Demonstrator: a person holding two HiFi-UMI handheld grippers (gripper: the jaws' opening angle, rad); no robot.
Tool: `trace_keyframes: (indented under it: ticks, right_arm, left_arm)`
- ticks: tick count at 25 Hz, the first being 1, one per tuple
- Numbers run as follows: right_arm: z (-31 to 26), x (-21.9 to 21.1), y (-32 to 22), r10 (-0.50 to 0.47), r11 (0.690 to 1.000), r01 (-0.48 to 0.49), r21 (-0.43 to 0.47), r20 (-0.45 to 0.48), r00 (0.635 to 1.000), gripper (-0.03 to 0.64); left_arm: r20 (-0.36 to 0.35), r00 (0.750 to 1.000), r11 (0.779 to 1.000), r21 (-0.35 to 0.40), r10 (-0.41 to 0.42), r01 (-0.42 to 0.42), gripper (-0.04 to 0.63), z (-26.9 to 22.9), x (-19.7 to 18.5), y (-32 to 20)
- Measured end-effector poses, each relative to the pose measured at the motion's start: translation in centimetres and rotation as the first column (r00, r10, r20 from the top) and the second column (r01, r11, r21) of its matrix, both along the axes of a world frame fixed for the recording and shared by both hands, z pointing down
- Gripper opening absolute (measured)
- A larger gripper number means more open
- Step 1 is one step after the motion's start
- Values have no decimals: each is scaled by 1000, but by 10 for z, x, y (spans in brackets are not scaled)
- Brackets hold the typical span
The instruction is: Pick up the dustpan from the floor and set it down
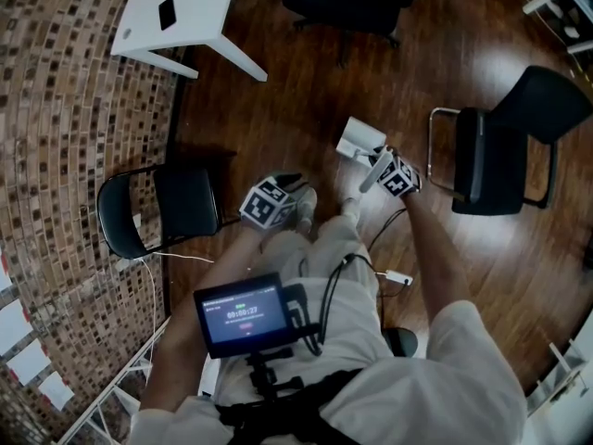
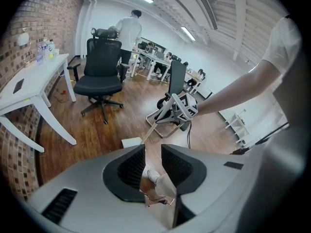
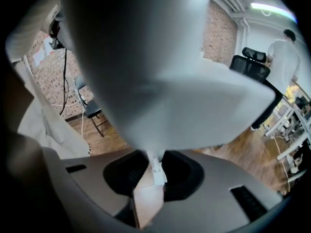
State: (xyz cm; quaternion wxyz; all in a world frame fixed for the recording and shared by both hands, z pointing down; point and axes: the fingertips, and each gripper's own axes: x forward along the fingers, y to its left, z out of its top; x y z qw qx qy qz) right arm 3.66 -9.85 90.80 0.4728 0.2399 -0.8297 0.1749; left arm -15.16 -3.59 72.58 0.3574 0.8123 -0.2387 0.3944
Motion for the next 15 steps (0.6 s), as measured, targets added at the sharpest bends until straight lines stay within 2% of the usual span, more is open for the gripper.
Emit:
trace_keyframes:
  ticks: [15]
  right_arm:
    - [9,-21,13,-211,977,211,0,-11,977,101]
  left_arm:
    - [13,1000,999,-31,-21,22,97,14,-11,11]
